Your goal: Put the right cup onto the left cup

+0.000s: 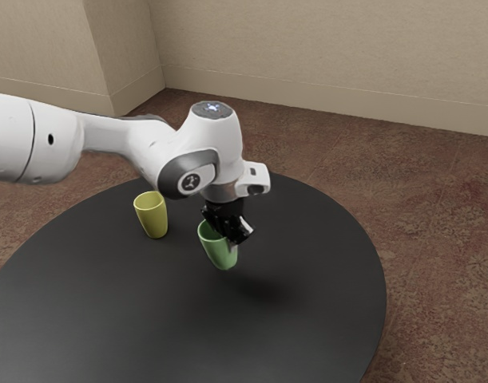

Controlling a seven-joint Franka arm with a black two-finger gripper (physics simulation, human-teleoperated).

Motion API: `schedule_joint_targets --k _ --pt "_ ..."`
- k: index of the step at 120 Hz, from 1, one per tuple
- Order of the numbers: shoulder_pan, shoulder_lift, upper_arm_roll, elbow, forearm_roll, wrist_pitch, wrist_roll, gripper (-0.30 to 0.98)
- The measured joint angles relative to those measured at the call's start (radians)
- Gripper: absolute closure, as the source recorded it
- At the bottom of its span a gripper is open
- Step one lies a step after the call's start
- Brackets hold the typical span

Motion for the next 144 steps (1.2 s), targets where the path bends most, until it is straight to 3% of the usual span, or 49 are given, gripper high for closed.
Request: schedule_joint_targets --k 57,103,144 --pt "0.010 -0.173 0.194 0.058 -0.011 -0.156 0.043 0.78" --pt "0.012 -0.148 0.340 0.170 -0.049 -0.277 0.155 0.78" --pt "0.036 -0.033 0.384 0.295 -0.093 -0.302 0.275 0.78"
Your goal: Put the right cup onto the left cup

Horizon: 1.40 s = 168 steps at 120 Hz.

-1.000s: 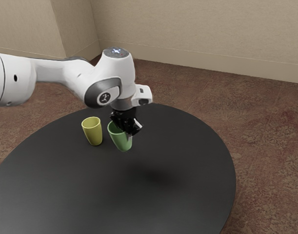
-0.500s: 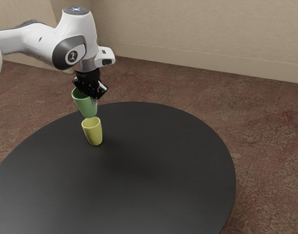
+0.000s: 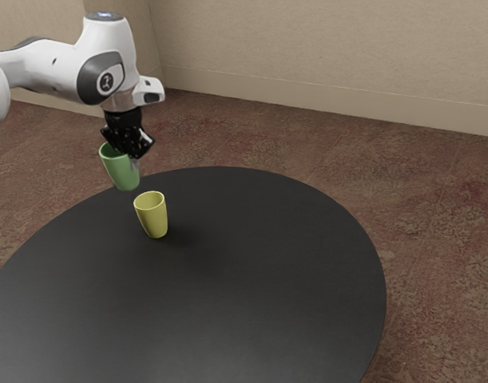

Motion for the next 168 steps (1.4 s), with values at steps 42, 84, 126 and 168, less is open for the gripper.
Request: schedule_joint_targets --k 42,84,126,168 --pt "0.011 0.090 0.006 0.081 -0.023 -0.012 0.109 0.78" --pt "0.011 0.143 0.005 0.117 -0.027 -0.014 0.175 0.79" --pt "0.011 0.179 0.004 0.135 -0.027 -0.012 0.212 0.79" --pt "0.011 0.204 -0.003 0.151 -0.028 -0.006 0.233 0.79"
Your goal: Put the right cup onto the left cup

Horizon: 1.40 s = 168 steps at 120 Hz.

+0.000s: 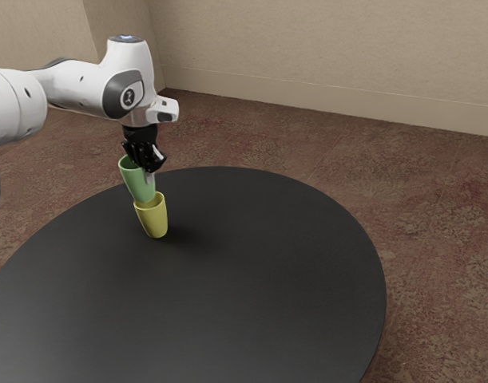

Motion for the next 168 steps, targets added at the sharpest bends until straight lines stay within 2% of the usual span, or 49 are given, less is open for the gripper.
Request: schedule_joint_targets --k 72,105,135,168 --pt "0.000 0.047 -0.002 0.007 -0.013 0.021 0.019 0.78" --pt "0.000 0.048 -0.002 0.006 -0.019 0.027 0.030 0.46" --pt "-0.001 0.037 -0.002 0.005 -0.020 0.027 0.038 0.30" --pt "-0.007 -0.117 -0.013 -0.010 -0.024 -0.017 0.039 0.10"
